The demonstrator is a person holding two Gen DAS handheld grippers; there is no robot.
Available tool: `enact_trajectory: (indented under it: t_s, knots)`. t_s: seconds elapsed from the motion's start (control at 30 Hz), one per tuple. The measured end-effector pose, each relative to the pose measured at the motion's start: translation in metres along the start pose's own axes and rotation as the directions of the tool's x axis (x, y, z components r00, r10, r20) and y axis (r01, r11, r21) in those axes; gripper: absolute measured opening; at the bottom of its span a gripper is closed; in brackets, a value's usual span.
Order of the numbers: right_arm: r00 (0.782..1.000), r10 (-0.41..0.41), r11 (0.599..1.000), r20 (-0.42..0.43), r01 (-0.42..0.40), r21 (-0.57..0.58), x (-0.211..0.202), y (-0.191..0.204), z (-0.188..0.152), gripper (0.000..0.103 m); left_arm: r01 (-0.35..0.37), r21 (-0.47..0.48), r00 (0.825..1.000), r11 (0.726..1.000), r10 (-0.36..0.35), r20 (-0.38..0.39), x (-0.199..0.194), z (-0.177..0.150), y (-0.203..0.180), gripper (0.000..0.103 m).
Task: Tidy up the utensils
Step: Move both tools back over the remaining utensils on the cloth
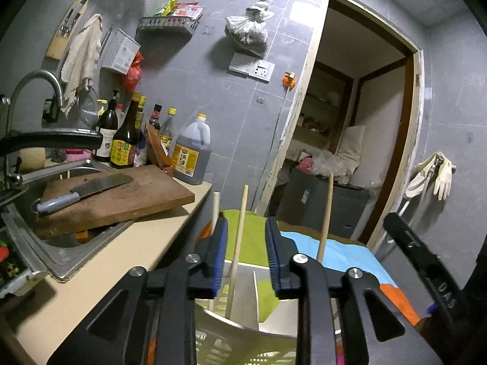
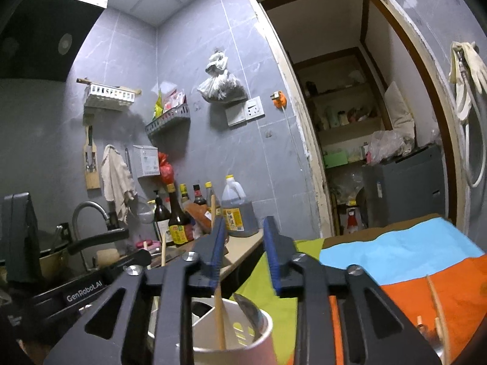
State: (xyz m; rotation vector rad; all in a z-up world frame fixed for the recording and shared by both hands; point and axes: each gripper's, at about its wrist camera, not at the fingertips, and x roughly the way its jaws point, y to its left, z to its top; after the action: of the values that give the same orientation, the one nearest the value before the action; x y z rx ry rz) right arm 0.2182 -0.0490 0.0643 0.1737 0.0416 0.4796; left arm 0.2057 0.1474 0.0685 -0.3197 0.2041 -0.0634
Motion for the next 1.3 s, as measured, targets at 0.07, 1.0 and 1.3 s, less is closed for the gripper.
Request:
enact_trajectory:
  t_s: [0.07, 1.0, 1.3]
  knots:
    - [1.000, -0.007, 1.000, -0.004, 0.007, -0.014, -0.006, -0.002, 0.005, 0.027, 0.008, 0.001, 1.000, 1.000, -0.008, -0.004, -0.004, 0.002, -0.005, 0.026]
    - [0.972, -0.229, 0.962, 0.042, 0.233, -0.140, -0.150, -0.099, 0.047, 0.103, 0.246, 0.202, 0.969, 0.948, -0.237, -0.069, -0.027, -0.035, -0.143, 0.094]
    - [0.958, -0.285, 0.946, -0.032, 0.276, -0.172, -0.159, -0.125, 0.030, 0.103, 0.250, 0.249, 0.960, 0.936, -0.206, -0.188, -0.005, -0.066, -0.163, 0.094]
